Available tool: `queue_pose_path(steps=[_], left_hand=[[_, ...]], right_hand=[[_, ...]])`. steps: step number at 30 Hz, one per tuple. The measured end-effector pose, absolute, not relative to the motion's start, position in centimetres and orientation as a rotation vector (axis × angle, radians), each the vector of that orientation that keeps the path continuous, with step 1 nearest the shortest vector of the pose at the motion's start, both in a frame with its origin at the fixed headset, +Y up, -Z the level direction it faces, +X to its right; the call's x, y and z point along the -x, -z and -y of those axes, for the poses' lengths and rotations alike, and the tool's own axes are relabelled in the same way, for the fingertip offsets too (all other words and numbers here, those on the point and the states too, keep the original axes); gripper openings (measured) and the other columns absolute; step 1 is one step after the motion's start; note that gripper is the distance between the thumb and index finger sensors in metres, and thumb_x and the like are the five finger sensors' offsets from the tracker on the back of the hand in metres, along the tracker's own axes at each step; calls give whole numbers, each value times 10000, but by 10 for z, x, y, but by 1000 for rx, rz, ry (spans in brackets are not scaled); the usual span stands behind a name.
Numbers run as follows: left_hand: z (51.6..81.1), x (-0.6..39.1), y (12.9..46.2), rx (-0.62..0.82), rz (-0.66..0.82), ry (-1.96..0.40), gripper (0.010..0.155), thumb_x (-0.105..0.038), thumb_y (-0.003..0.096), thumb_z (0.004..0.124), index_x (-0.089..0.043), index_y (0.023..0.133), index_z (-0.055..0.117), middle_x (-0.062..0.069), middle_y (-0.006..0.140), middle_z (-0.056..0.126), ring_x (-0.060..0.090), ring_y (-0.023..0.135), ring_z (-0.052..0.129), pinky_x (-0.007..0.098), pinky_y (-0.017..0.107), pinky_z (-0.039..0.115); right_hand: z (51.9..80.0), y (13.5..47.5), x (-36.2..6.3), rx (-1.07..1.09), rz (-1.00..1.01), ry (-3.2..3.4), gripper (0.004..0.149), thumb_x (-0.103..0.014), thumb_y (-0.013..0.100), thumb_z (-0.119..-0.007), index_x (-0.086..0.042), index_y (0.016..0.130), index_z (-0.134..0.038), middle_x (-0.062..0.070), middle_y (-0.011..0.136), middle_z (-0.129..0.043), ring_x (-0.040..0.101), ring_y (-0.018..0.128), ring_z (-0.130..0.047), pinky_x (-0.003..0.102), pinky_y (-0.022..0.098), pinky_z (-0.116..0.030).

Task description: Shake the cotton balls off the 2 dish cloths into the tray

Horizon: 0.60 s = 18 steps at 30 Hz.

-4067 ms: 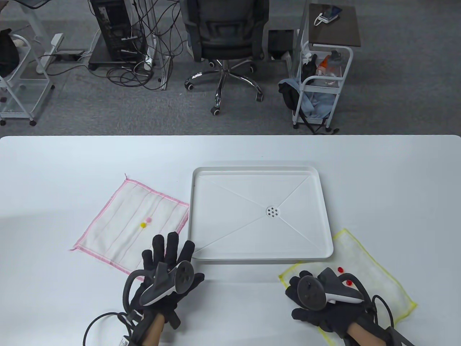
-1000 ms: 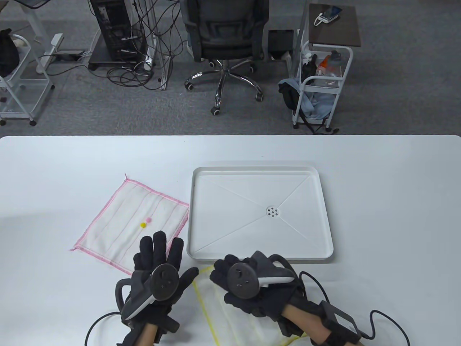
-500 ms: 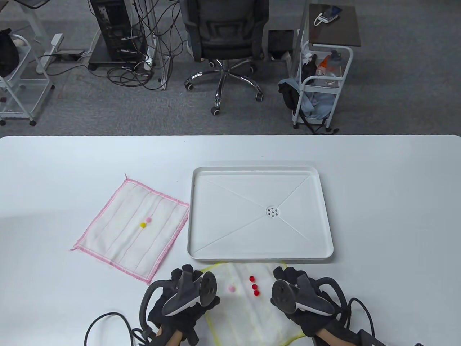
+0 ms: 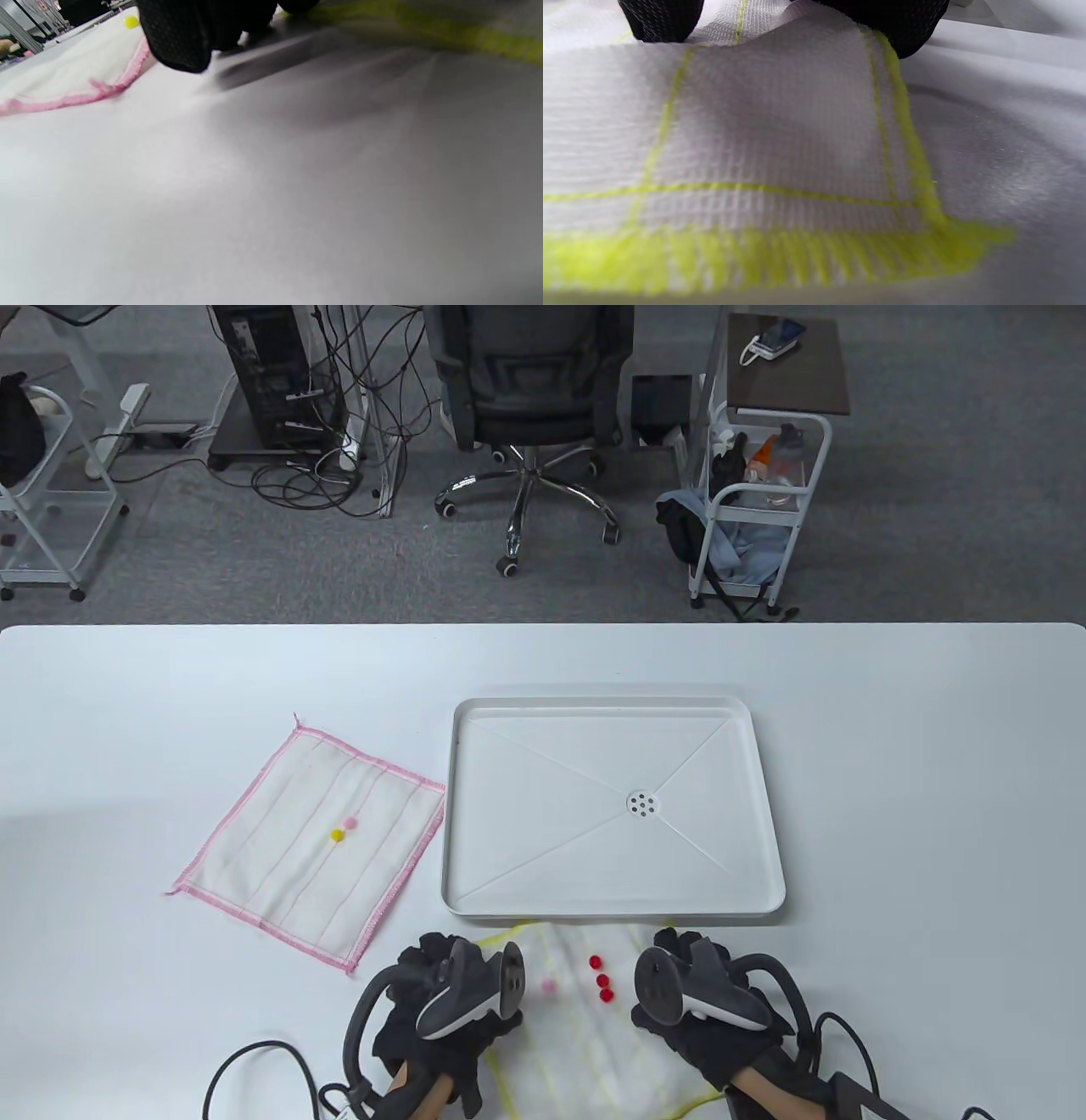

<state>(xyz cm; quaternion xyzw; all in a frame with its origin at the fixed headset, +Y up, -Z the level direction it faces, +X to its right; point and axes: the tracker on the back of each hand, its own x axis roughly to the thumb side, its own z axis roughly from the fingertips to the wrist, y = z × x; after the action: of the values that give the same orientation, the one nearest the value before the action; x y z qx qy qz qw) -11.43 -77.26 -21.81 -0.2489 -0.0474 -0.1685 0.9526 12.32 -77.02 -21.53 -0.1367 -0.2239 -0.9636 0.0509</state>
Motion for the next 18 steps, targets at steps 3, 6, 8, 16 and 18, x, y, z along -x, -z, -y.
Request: queue_pose_path(steps=[3, 6, 8, 16, 18], left_hand=[[770, 106, 216, 485, 102, 314, 879, -701, 481, 590, -114, 1116, 432, 209, 1065, 551, 411, 872, 729, 396, 629, 803], [769, 101, 214, 466, 97, 298, 825, -660, 493, 614, -113, 1095, 473, 180, 1004, 632, 339, 783, 817, 320, 579, 842], [768, 99, 214, 437, 83, 263, 767, -619, 501, 651, -124, 1072, 522, 150, 962, 692, 288, 723, 872, 268, 531, 873], [761, 109, 217, 442, 92, -46, 544, -468, 527, 716, -188, 990, 660, 45, 811, 864, 105, 496, 1032, 128, 325, 967], [761, 113, 219, 471, 92, -112, 529, -440, 536, 709, -197, 1000, 641, 36, 806, 869, 98, 476, 1042, 121, 302, 973]], right_hand=[[770, 213, -121, 422, 661, 2952, 841, -504, 562, -679, 5, 1124, -315, 322, 1048, -406, 452, 798, -624, 447, 594, -683], [769, 213, -120, 418, 655, 2986, 818, -474, 561, -704, 1, 1118, -338, 309, 1029, -450, 416, 760, -677, 416, 561, -716], [769, 212, -120, 420, 641, 3026, 795, -448, 560, -727, -4, 1111, -364, 297, 1010, -487, 384, 723, -720, 393, 527, -743], [768, 211, -120, 454, 593, 3162, 727, -359, 553, -793, -25, 1091, -436, 245, 946, -600, 290, 597, -831, 315, 395, -807], [768, 211, -121, 467, 598, 3207, 685, -340, 564, -784, -32, 1084, -462, 232, 932, -627, 278, 567, -855, 304, 364, -816]])
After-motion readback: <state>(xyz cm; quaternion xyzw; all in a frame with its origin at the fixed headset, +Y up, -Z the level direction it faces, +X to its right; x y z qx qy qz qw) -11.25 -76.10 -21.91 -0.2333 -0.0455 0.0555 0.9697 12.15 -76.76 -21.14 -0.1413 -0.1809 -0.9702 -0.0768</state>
